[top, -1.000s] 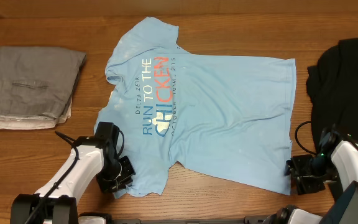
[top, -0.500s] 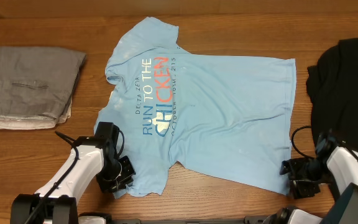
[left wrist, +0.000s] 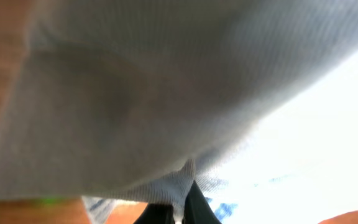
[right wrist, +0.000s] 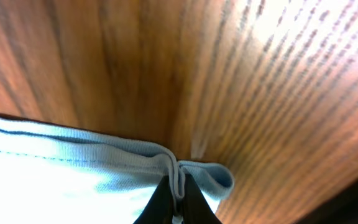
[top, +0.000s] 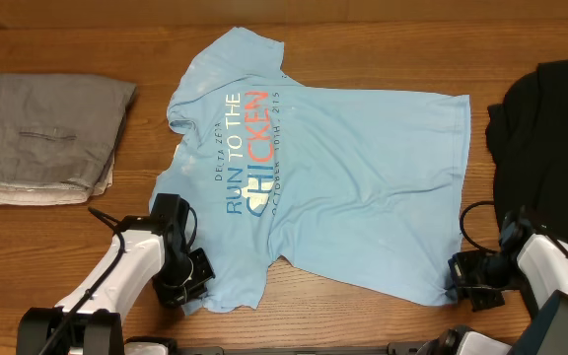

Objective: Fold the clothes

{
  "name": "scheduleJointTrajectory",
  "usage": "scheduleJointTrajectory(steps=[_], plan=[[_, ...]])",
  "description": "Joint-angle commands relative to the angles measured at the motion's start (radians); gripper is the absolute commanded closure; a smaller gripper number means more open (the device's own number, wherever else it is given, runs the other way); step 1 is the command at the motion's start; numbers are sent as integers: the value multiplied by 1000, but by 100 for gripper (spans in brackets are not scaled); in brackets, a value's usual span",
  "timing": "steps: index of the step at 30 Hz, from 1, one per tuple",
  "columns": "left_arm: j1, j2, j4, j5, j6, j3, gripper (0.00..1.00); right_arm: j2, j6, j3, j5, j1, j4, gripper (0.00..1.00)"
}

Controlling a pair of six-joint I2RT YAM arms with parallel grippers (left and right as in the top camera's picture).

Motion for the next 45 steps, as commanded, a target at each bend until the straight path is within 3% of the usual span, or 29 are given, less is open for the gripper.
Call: scheduleJointTrajectory(steps=[1,9,24,45], plan=[[7,-11,-94,-79,44,79,96,10,-37,60,23,3,-42,96],[3,-32,-286,-91,40,277,96,9,-41,230,23,3,-172,96],[3,-194,-572,-154,-7,432,96,9,-93,268,24,-26,-233,96],[3,-279,-627,-187,-53,432,96,-60,-171,456,44,-143,-414,96]])
